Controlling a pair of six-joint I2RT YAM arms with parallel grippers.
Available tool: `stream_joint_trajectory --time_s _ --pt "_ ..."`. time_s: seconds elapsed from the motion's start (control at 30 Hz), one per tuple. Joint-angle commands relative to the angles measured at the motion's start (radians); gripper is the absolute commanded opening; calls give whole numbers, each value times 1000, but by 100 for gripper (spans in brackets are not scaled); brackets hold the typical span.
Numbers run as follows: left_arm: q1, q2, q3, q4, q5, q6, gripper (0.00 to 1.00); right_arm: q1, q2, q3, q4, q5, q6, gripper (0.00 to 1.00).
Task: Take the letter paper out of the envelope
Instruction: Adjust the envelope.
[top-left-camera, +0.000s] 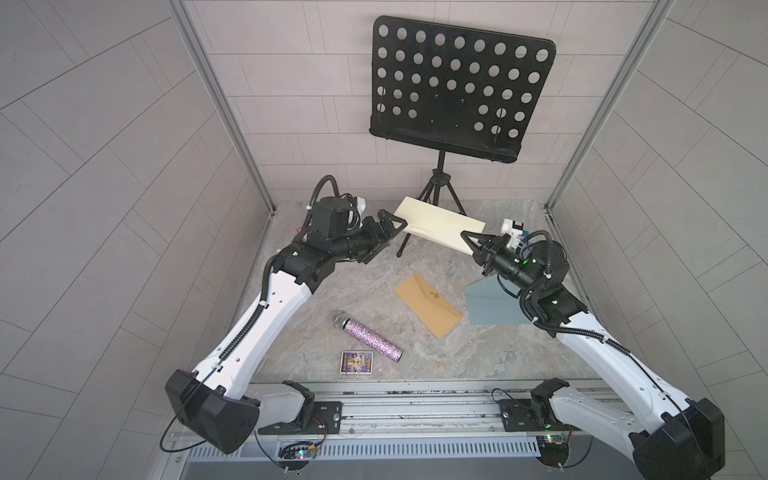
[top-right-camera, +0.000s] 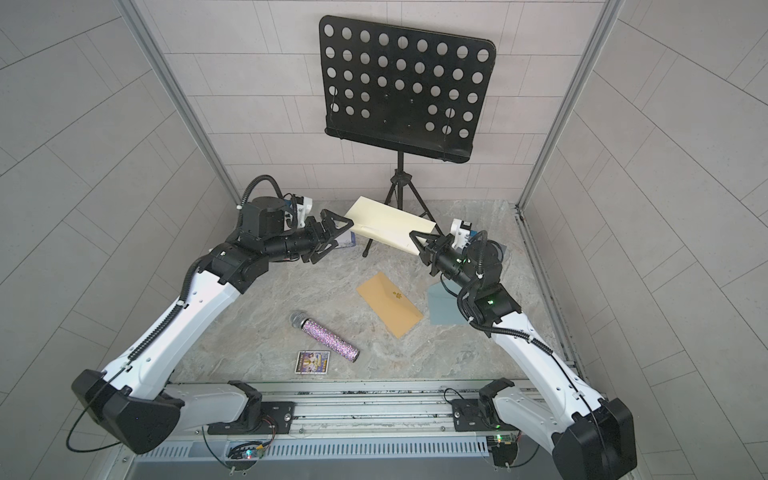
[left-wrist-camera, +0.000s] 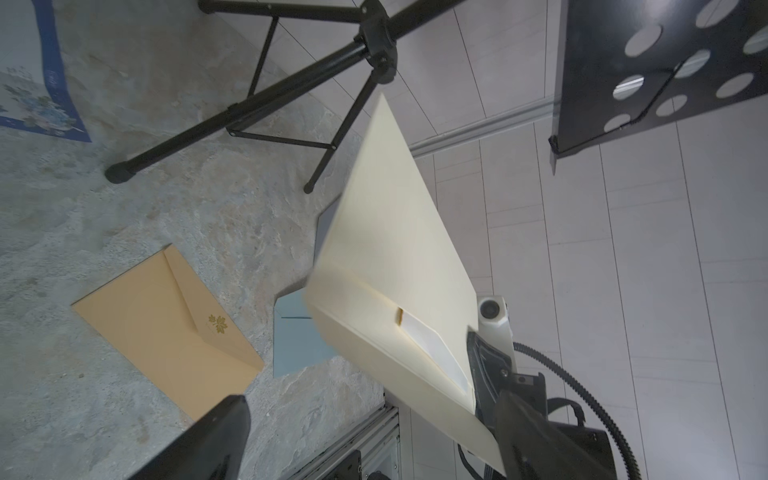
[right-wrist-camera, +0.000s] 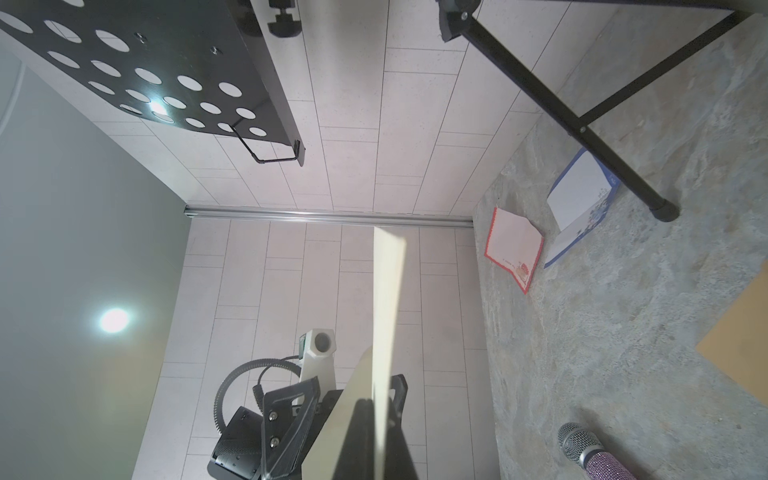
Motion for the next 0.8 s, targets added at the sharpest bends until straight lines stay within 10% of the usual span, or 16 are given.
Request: stream_joint_trajectory --time_s 0.0,0.2,0.5,0.77 --pt "25 -28 -49 96 -6 -119 100 -3 -27 -2 14 -6 14 0" --pt "21 9 -83 249 68 -260 97 -3 3 7 54 -5 36 0" --pt "-15 28 -160 471 96 -369 48 -5 15 11 95 23 81 0" --pt "-17 39 -171 473 96 -347 25 -4 16 18 121 40 130 0"
